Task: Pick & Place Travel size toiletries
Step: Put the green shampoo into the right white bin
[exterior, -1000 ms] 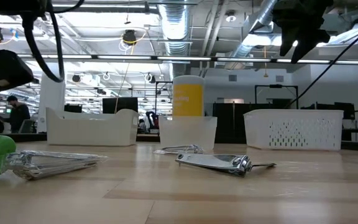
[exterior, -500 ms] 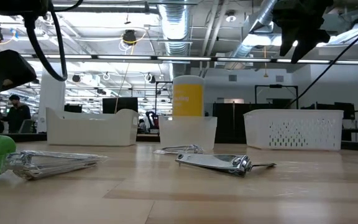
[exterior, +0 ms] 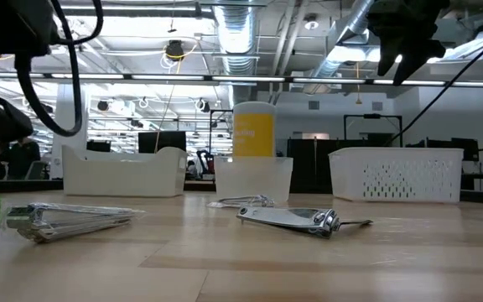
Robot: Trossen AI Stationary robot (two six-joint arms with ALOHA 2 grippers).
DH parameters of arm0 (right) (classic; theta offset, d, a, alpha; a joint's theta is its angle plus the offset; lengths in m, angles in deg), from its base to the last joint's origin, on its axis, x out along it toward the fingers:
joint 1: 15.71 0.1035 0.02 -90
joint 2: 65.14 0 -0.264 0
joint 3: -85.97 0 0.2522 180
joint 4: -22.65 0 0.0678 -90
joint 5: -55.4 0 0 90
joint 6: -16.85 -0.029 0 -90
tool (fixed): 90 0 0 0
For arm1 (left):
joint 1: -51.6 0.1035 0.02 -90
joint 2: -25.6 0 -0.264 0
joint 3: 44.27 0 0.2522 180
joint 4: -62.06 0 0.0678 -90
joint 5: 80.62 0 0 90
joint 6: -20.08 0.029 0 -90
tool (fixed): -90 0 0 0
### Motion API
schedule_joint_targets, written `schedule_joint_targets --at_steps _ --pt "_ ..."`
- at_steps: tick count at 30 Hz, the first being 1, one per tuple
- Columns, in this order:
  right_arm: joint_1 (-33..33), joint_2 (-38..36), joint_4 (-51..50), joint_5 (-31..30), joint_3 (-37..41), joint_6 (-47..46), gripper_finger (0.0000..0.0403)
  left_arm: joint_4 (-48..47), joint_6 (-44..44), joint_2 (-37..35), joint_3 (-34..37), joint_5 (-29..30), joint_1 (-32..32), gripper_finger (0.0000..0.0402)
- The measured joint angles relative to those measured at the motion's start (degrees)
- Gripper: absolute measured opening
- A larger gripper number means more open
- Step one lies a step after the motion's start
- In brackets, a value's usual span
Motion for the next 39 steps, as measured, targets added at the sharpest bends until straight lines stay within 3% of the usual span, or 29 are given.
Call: schedule_joint_targets --at_steps 4,10,13,23,35,39 --pt "0.00 -0.02 -0.04 0.00 0.00 0.02 0.0253 -2.53 -6.09 0.10 -0.17 -0.25 0.05 0.0221" --pt "0.00 -0.02 -0.04 0.00 0.00 0.13 0.0253 -4.63 -7.46 -0.91 0.07 -1.25 0.13 0.0130" --pt "0.00 0.00 -0.04 0.00 0.00 0.13 0.0253 -5.09 -9.66 -1.69 0.25 -2.01 0.57 0.0105" --pt "2.17 -0.02 2.75 1.87 0.00 0.10 0.0253 -8.10 -11.21 -11.94 0.64 -2.28 4.56 0.0105" --pt "12.97 0.32 26.24 5.81 0.00 4.93 0.0253 -4.71 -0.21 -31.28 0.53 15.64 12.53 0.0105" --pt "16.13 2.67 35.97 5.84 0.00 10.58 0.0253 1.06 8.16 -35.57 0.53 16.37 16.94 0.0105"
